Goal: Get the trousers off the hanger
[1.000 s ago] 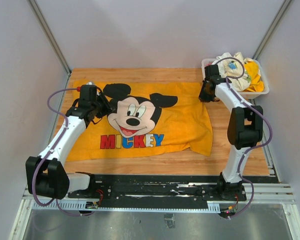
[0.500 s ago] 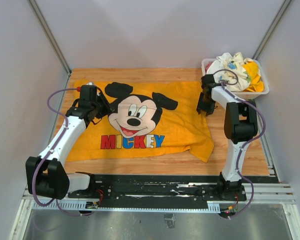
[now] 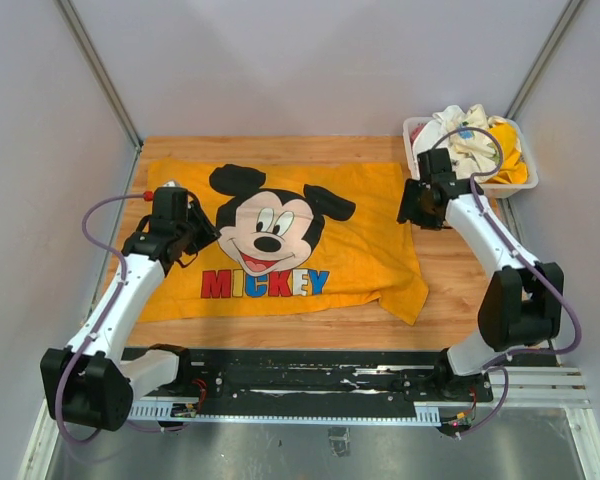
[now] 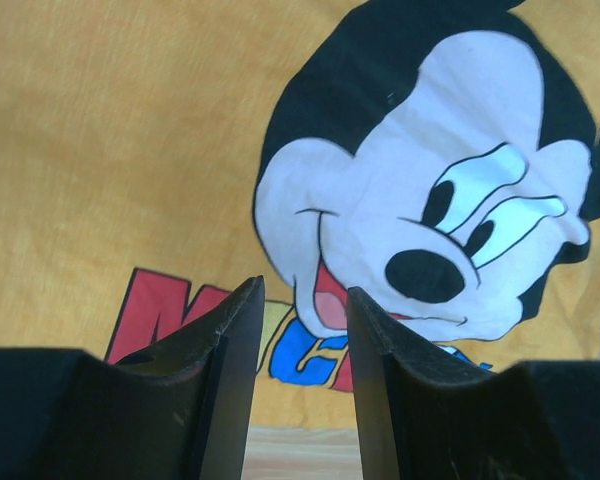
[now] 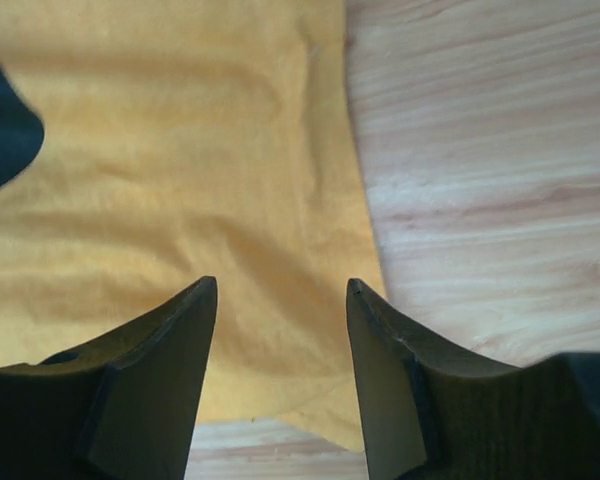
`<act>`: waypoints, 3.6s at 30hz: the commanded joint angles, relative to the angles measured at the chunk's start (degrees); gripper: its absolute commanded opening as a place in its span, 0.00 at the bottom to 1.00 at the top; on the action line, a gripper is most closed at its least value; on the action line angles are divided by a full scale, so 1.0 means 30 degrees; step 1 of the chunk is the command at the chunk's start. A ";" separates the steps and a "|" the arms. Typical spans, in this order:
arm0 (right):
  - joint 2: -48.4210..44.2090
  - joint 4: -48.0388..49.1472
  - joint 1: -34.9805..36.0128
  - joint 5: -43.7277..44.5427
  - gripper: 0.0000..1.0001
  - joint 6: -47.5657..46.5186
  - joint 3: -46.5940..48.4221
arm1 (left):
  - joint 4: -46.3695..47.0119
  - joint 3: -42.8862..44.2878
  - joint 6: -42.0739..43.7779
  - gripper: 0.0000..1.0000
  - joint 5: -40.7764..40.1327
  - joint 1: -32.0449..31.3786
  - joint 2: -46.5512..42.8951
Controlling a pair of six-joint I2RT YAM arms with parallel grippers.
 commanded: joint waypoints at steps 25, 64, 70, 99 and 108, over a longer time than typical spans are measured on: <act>-0.6915 -0.2542 0.6194 -0.2498 0.53 0.2974 -0.9525 | -0.1343 -0.4125 -0.3014 0.42 0.0028 -0.4334 -0.2212; -0.2987 -0.0728 -0.2883 0.1199 0.55 0.3968 -1.1279 | -0.1003 -0.3991 -0.2315 0.44 -0.0123 -0.4349 -0.2420; -0.5046 -0.2090 -0.2365 -0.0435 0.55 0.3602 -0.9660 | -0.1600 -0.2663 -0.1901 0.44 -0.0890 -0.4314 -0.2147; 0.5763 -0.0474 0.5934 -0.3431 0.57 -0.0687 0.7369 | 0.2538 0.3473 0.2917 0.47 -0.2858 -0.0539 0.7329; 0.9387 -0.0697 0.7549 -0.4330 0.60 -0.2055 1.1730 | 0.3290 0.5049 0.2656 0.47 -0.2302 -0.0546 0.8491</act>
